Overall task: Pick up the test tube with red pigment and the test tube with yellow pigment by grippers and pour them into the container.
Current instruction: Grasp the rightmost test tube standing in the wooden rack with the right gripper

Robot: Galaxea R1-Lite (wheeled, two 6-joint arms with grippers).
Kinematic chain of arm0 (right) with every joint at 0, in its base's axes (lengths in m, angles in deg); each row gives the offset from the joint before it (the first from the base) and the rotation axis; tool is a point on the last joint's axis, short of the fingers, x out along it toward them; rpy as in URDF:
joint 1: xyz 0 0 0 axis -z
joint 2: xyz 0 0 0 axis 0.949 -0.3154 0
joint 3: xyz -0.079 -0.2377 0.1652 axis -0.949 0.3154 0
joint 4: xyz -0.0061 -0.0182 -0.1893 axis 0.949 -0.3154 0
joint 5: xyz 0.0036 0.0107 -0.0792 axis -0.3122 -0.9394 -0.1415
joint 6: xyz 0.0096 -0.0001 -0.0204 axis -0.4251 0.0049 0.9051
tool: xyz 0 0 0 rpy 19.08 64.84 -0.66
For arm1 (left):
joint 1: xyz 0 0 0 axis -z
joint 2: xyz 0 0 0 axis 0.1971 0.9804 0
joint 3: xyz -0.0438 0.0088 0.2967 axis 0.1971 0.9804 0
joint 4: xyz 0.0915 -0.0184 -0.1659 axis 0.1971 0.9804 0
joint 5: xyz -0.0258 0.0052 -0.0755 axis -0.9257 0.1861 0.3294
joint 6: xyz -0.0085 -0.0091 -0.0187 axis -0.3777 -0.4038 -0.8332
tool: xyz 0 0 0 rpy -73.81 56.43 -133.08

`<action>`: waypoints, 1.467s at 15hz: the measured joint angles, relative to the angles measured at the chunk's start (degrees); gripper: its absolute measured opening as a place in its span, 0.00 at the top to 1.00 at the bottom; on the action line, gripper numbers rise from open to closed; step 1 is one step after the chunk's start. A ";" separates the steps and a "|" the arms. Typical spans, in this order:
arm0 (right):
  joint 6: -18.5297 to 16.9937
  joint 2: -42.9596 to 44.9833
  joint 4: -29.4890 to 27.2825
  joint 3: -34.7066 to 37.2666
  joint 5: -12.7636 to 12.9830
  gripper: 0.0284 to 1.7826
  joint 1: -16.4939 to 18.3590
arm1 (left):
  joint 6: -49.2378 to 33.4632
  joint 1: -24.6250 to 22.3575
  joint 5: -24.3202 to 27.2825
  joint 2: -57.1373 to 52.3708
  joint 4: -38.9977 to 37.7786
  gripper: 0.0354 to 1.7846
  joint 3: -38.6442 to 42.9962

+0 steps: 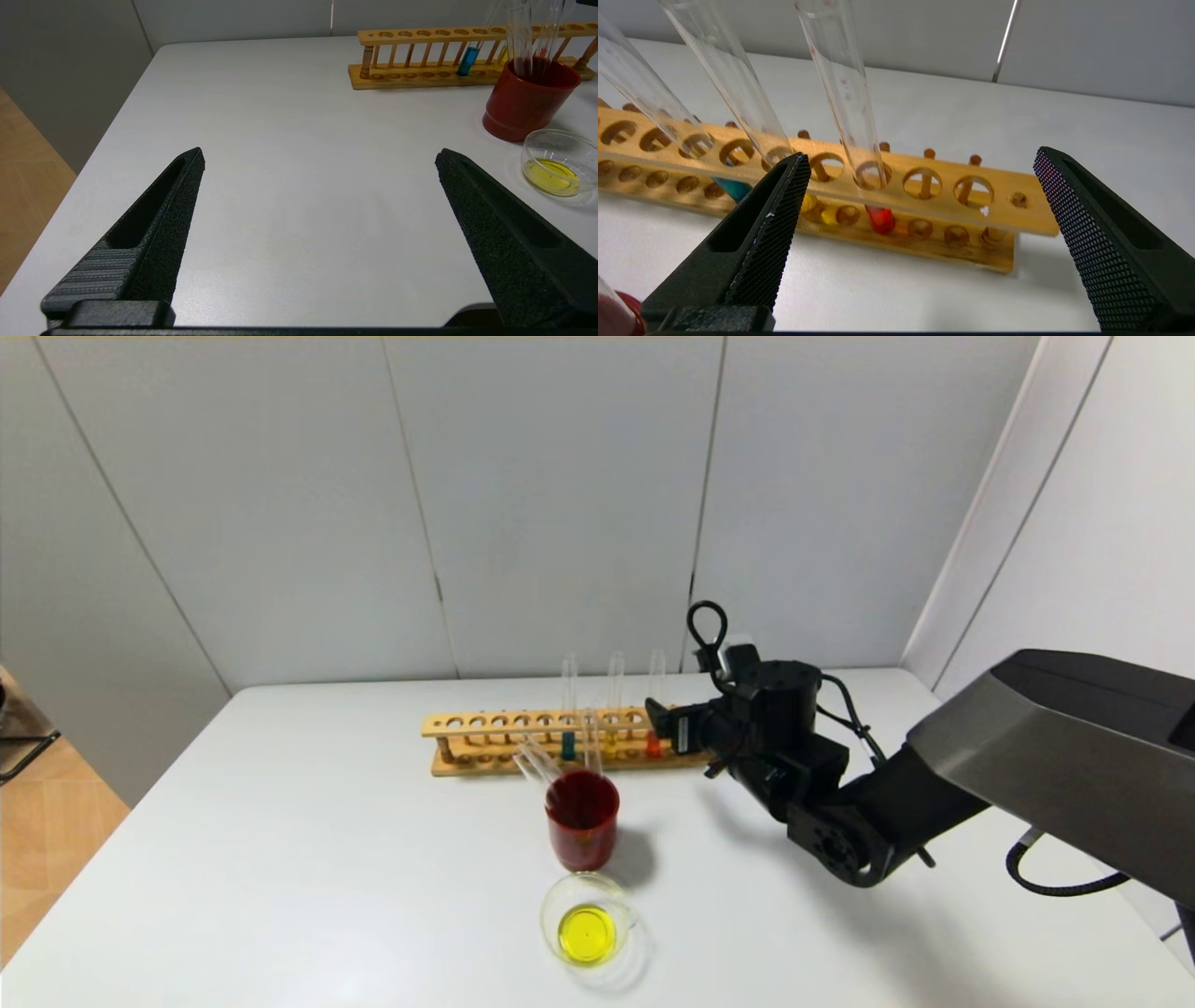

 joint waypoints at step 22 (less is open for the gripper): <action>1.96 -7.44 -0.52 -9.53 -3.21 0.19 0.30 | 0.00 0.00 0.00 0.00 0.00 0.02 0.00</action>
